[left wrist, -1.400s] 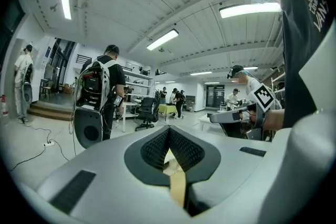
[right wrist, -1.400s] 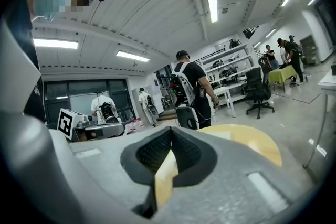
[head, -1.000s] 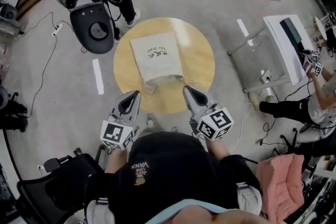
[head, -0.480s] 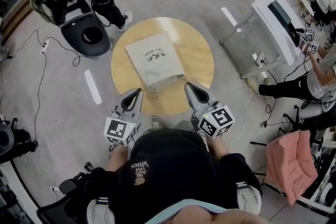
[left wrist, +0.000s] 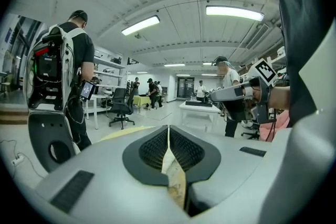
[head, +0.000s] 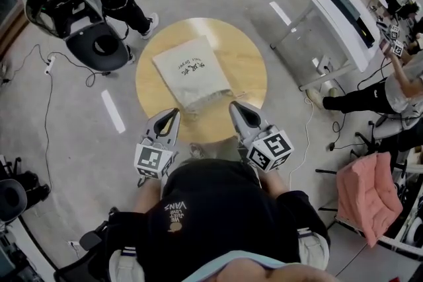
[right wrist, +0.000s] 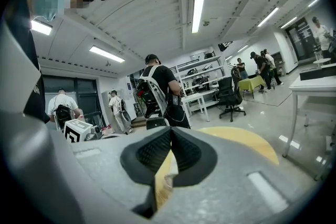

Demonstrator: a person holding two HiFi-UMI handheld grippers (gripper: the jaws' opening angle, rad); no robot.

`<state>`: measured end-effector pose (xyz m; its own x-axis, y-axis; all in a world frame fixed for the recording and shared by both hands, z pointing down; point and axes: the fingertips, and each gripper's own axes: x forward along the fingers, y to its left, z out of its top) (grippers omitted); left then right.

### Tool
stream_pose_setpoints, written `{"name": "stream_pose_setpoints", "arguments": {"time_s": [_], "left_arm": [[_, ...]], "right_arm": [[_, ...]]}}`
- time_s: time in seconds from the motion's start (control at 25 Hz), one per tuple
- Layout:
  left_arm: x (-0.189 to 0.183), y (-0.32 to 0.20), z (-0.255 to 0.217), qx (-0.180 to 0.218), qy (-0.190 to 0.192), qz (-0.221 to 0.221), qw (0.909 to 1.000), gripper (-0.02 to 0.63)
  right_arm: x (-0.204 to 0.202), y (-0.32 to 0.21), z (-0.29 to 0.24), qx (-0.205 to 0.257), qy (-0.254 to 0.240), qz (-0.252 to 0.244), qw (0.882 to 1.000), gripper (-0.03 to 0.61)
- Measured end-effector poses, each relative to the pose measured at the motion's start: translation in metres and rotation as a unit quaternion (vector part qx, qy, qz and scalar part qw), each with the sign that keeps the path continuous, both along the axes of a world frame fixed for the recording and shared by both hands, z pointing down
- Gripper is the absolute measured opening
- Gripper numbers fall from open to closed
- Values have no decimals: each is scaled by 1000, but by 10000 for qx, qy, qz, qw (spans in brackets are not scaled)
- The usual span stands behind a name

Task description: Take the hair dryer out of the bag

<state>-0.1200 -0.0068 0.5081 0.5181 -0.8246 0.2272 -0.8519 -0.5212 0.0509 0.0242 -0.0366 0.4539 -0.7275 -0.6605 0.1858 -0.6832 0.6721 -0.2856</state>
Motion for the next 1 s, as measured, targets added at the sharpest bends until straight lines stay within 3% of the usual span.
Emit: {"name": "stream_pose_setpoints", "arguments": {"time_s": [0.36,0.44,0.76,0.88,1.0], "left_arm": [[15,-13,43,-247,-361,-19,9990,12],[18,-15,57,-356,-437,-42,9984,46],[19,-25,94,-781,-374,-444,9953,59],[16,-31,105,-954,-186,-614,9934,117],[17,-33,119,-1152,-352,-545,9912,140]], "right_arm": [[8,-14,3,-21,81,-225,9997,-2],[10,-16,5,-30,118,-310,9994,-2],[16,-26,11,-127,226,-562,9981,-2],[15,-26,14,-194,259,-685,9971,-2],[13,-27,17,-269,308,-803,9959,-2]]}}
